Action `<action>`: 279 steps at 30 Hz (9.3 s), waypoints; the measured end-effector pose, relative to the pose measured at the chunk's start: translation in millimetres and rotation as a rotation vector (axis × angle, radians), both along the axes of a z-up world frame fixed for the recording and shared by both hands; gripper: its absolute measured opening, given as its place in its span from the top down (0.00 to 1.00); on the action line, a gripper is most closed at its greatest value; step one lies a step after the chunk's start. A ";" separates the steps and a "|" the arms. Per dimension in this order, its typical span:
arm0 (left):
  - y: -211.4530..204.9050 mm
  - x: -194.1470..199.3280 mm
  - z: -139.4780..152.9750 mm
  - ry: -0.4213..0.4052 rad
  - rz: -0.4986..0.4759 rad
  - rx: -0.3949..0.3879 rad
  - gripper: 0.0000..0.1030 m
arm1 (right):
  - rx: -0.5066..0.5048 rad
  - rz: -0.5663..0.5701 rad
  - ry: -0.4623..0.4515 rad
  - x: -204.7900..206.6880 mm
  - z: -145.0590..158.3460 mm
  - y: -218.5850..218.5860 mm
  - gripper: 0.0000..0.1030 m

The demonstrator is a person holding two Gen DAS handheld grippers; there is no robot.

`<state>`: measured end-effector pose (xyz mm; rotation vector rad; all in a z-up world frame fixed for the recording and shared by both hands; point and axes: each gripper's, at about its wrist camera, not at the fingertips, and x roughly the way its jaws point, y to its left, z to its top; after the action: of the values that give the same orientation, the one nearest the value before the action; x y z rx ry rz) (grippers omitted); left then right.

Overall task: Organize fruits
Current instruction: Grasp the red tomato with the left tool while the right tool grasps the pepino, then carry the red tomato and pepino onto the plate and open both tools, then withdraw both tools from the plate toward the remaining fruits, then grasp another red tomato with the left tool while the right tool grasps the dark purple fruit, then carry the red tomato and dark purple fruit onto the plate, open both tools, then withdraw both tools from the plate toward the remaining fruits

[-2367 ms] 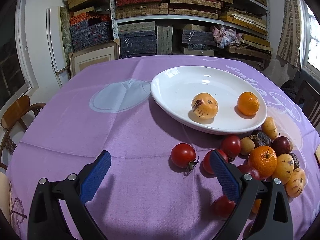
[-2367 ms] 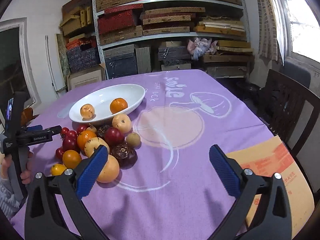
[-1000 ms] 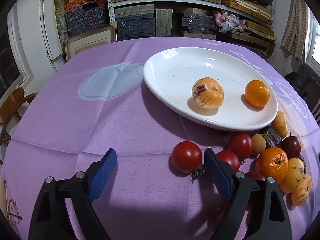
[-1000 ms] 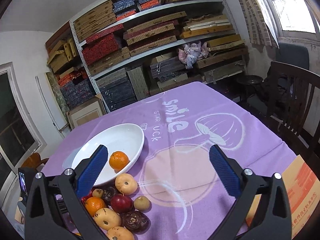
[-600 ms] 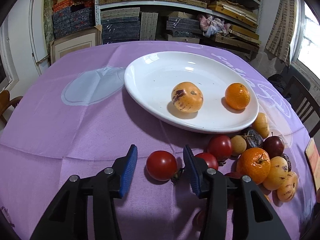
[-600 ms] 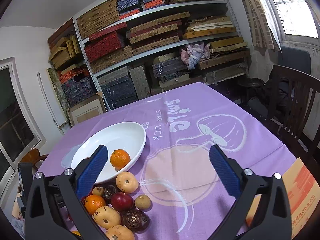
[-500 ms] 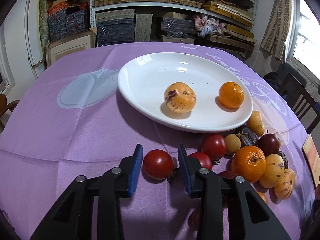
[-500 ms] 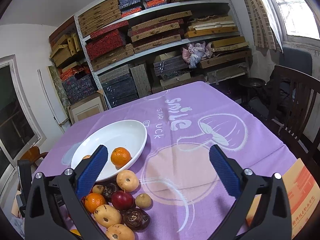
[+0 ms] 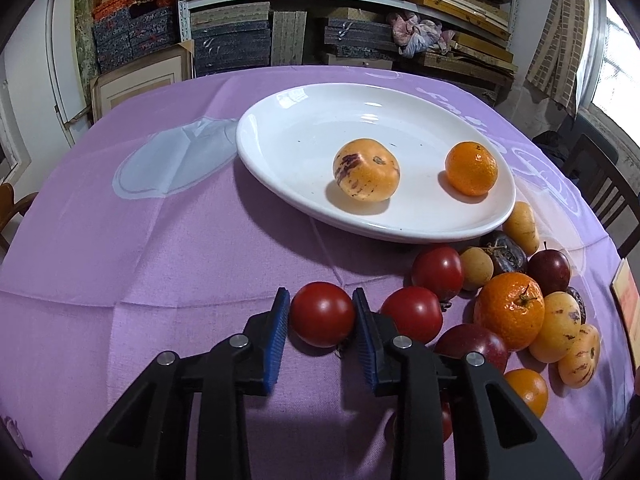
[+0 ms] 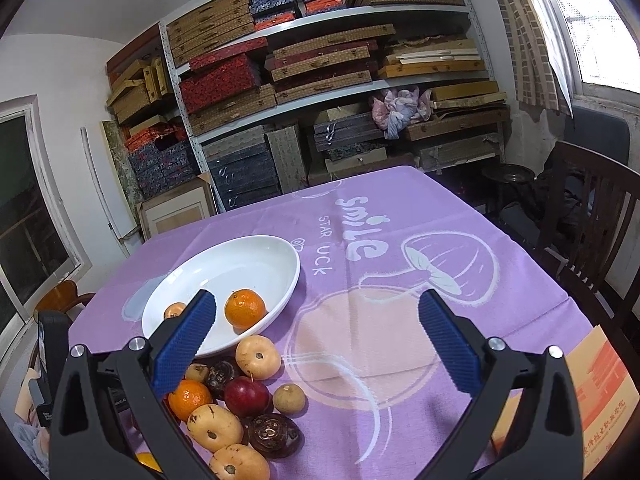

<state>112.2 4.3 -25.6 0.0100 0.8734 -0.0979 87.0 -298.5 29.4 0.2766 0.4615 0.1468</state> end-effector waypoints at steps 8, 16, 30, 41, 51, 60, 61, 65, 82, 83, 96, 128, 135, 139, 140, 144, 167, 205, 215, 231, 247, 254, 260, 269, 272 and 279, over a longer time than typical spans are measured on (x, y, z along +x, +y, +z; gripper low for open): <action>19.5 -32.0 10.7 -0.065 0.073 0.043 0.71 | -0.142 0.180 0.169 -19.3 -21.4 21.9 0.04; 21.5 -41.6 11.1 -0.060 0.061 0.030 0.71 | -0.286 0.297 0.259 -44.2 -57.6 58.7 0.04; 25.2 -38.7 9.5 -0.041 0.055 0.007 0.71 | -0.300 0.406 0.319 -38.0 -70.7 87.1 0.36; 24.8 -37.6 8.0 -0.029 0.058 -0.001 0.71 | -0.292 0.396 0.317 -35.7 -70.1 84.5 0.54; 25.4 -38.7 12.9 -0.044 0.057 -0.015 0.71 | -0.206 0.359 0.259 -43.3 -54.9 68.9 0.54; 16.2 13.5 68.7 -0.114 0.027 -0.055 0.71 | -0.202 0.333 0.158 28.2 22.0 72.0 0.54; 14.1 24.6 71.2 -0.111 0.029 -0.050 0.71 | -0.212 0.331 0.160 42.7 24.5 77.6 0.54; 7.5 75.8 67.8 -0.069 0.047 -0.034 0.71 | -0.235 0.324 0.213 101.0 17.4 96.1 0.54; 8.7 151.1 21.6 0.074 0.072 0.001 0.68 | -0.314 0.360 0.418 222.1 -48.7 136.7 0.54; 9.6 151.6 22.5 0.076 0.075 -0.001 0.64 | -0.307 0.361 0.410 220.2 -46.7 136.0 0.54; 31.7 32.4 78.6 -0.087 0.110 -0.016 0.15 | -0.117 0.189 0.070 66.7 29.6 46.3 0.04; -1.0 -59.7 2.3 -0.004 0.066 0.096 0.10 | 0.022 0.041 0.033 -0.7 -11.7 -16.4 0.04; -6.1 -47.3 3.9 -0.012 -0.009 0.050 0.24 | 0.023 0.039 0.034 0.1 -14.1 -16.4 0.04; -5.3 -44.7 1.0 0.009 -0.048 0.007 0.41 | 0.030 0.033 0.037 0.1 -17.5 -17.4 0.04; -6.8 -45.5 0.8 0.006 -0.057 0.011 0.45 | 0.034 0.033 0.040 0.2 -18.7 -18.4 0.04; -14.4 -48.4 0.8 -0.006 -0.085 0.032 0.51 | 0.040 0.032 0.045 0.4 -19.3 -19.2 0.04; -2.4 -55.2 3.6 -0.041 -0.034 0.035 0.73 | -0.080 0.169 0.058 -19.8 -17.9 20.4 0.04; 27.3 -62.5 2.7 -0.005 0.021 -0.013 0.73 | -0.323 0.324 0.359 6.6 -78.1 79.2 0.36; 25.5 -62.6 0.6 0.001 0.015 -0.016 0.73 | -0.298 0.353 0.375 4.4 -80.9 79.7 0.47; 23.2 -65.8 4.4 -0.039 0.008 -0.023 0.73 | -0.243 0.305 0.327 -8.8 -69.9 64.1 0.59; -1.8 57.8 62.8 -0.080 0.009 0.004 0.73 | -0.184 0.317 0.263 105.5 10.7 84.8 0.59; 9.1 108.0 42.2 -0.006 0.061 -0.018 0.73 | -0.211 0.354 0.345 195.1 -1.6 131.8 0.59; 10.7 119.1 24.1 0.033 0.054 -0.009 0.73 | -0.309 0.390 0.427 230.8 -31.1 172.7 0.59; 11.5 94.5 42.2 -0.043 0.054 -0.005 0.27 | -0.283 0.359 0.350 212.9 -4.3 154.6 0.35; 19.5 73.7 53.4 -0.074 0.075 -0.004 0.23 | -0.211 0.319 0.277 179.0 15.1 119.1 0.28; 34.1 -3.5 57.5 -0.094 0.121 -0.056 0.11 | -0.077 0.178 0.114 61.9 16.5 31.3 0.04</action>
<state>108.7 38.4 31.9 -0.0899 0.7752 -0.0087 149.0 -267.2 45.9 0.1685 0.6036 0.2876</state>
